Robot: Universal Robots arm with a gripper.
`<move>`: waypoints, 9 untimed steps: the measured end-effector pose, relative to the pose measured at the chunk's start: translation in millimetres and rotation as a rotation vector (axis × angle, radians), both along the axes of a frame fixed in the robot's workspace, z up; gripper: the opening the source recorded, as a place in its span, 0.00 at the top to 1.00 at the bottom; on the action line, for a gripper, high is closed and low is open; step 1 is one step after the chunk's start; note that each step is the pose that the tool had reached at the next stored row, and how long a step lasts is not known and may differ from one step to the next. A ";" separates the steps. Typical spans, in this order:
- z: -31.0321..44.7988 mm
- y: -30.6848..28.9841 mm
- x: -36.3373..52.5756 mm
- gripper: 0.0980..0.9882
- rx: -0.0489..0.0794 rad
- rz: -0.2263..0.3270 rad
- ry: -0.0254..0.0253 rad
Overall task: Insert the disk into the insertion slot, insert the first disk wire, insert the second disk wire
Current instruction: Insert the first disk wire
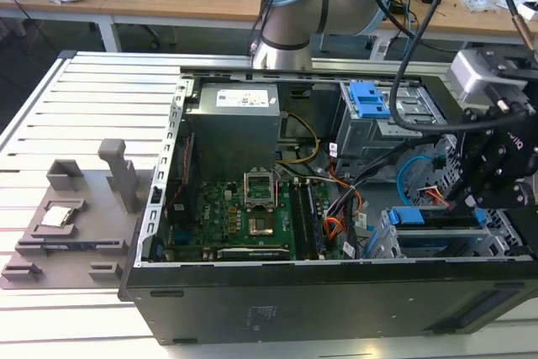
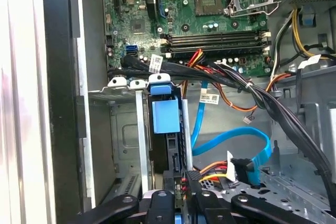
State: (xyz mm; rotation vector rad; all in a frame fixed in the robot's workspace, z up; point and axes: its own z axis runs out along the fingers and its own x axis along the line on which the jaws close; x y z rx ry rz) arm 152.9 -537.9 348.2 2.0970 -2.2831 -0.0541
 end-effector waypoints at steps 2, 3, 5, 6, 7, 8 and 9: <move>15.2 0.5 0.0 0.85 0.000 0.000 0.0000; 19.6 0.6 0.0 0.85 0.000 0.000 0.0000; 23.5 0.8 0.0 0.85 0.000 0.000 0.0000; 25.6 0.9 0.0 0.85 0.000 0.000 0.0000; 27.1 0.9 0.0 0.85 0.000 0.000 0.0000; 28.1 0.9 0.0 0.85 0.000 0.000 0.0000; 29.3 1.1 0.0 0.85 0.000 0.000 0.0000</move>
